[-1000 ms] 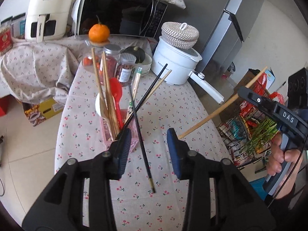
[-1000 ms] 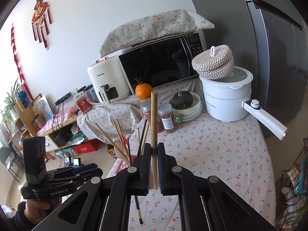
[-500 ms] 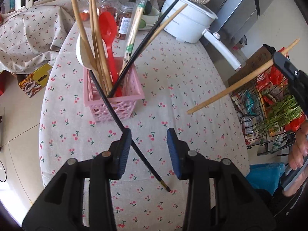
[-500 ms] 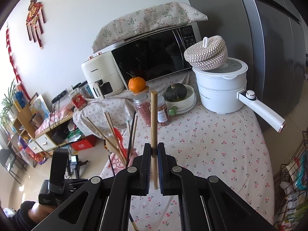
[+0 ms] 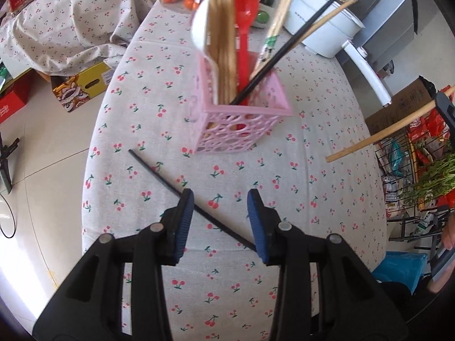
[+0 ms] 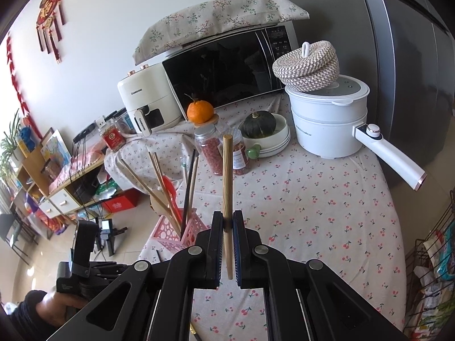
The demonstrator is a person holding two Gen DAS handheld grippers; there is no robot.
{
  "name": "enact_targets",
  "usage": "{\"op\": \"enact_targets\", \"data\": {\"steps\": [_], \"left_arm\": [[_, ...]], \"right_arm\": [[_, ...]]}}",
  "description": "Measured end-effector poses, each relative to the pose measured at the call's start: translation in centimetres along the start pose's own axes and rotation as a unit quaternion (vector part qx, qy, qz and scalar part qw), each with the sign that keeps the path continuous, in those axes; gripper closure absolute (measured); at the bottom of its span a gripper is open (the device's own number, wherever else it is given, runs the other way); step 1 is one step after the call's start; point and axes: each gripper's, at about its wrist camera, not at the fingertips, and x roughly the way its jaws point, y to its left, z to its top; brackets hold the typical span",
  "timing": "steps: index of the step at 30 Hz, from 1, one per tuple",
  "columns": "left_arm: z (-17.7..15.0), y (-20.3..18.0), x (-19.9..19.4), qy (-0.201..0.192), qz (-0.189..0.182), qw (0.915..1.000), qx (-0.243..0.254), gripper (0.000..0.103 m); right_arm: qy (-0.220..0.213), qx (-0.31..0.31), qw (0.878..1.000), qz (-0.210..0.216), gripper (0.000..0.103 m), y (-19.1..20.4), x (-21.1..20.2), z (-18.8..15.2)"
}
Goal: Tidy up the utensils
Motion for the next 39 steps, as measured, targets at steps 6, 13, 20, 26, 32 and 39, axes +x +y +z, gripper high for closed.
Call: {"op": "enact_targets", "data": {"steps": [6,13,20,26,32,39], "left_arm": [[0.2,3.8,3.2,0.038,0.01,0.9964,-0.075,0.062],[1.4,3.2,5.5,0.04,0.031,0.9955,-0.081,0.067],[1.2,3.9,5.2,0.044,0.041,0.9959,-0.067,0.087],[1.0,4.9,3.9,0.028,0.049,0.996,-0.069,0.103],[0.7,5.4,2.5,0.016,0.017,0.9958,-0.088,0.103],[1.4,4.3,5.2,0.054,0.052,0.9928,-0.094,0.066]], "right_arm": [[0.013,-0.006,1.0,0.004,0.096,0.9,1.5,-0.1],[0.017,-0.015,1.0,0.004,0.096,1.7,1.7,-0.3],[0.02,-0.01,1.0,-0.001,0.096,1.2,1.5,-0.5],[0.02,-0.013,1.0,0.004,0.096,1.9,1.6,-0.6],[0.022,-0.023,0.999,0.007,0.096,2.8,1.9,-0.8],[0.034,-0.03,0.999,0.005,0.096,3.5,2.8,-1.1]]}}
